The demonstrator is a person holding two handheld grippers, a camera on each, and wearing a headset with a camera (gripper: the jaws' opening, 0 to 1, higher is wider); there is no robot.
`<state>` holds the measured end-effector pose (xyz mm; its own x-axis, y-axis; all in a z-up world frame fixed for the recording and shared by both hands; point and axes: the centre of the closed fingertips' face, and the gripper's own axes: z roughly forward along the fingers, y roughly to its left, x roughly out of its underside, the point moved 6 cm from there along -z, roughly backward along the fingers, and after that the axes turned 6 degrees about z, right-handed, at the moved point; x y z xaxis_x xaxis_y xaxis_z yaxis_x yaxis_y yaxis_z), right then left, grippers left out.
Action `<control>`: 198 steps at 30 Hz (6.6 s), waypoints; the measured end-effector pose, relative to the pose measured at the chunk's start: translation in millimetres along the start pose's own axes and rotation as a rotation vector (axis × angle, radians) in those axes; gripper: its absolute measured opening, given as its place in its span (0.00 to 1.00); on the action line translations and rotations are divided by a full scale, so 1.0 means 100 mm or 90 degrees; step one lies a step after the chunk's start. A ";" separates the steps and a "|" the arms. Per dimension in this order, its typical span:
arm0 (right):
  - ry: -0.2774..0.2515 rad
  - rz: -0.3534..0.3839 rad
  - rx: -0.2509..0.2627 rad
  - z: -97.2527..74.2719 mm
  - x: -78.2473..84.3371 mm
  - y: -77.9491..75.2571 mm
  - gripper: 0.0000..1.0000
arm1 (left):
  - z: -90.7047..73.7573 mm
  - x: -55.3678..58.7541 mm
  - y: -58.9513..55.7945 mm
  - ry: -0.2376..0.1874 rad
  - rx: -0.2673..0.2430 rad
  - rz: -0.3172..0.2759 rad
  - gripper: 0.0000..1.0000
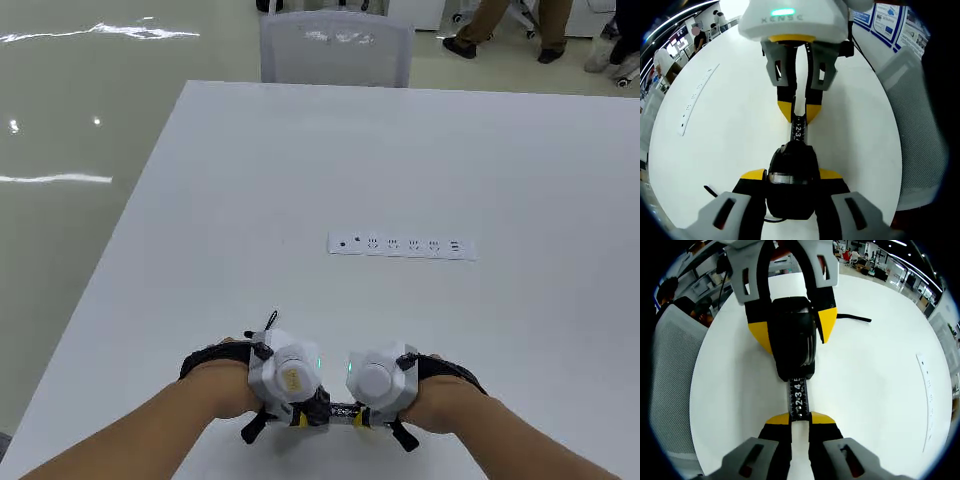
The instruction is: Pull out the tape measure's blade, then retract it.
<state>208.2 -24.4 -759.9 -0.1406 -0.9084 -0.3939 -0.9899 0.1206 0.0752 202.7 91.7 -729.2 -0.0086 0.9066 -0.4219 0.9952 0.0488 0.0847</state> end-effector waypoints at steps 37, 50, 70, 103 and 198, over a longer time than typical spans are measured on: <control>0.050 -0.004 0.004 -0.13 0.26 -0.05 0.09 | 0.04 0.00 0.01 0.001 -0.001 -0.005 0.32; 0.057 -0.004 0.001 -0.18 0.36 -0.09 0.09 | 0.02 -0.01 0.02 -0.003 0.003 -0.011 0.32; 0.067 0.002 0.005 -0.30 0.51 -0.12 0.10 | 0.04 0.00 0.03 -0.003 0.001 -0.018 0.33; 0.087 -0.001 0.016 -0.40 0.79 -0.18 0.10 | 0.01 0.00 0.01 -0.004 0.001 -0.018 0.33; 0.113 0.019 0.040 -0.71 1.43 -0.26 0.10 | 0.05 0.02 0.02 0.004 0.000 -0.021 0.33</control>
<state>215.8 -186.5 -752.9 -0.1701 -0.9596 -0.2241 -0.9853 0.1687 0.0255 204.7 91.2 -734.2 -0.0412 0.9070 -0.4191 0.9945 0.0777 0.0704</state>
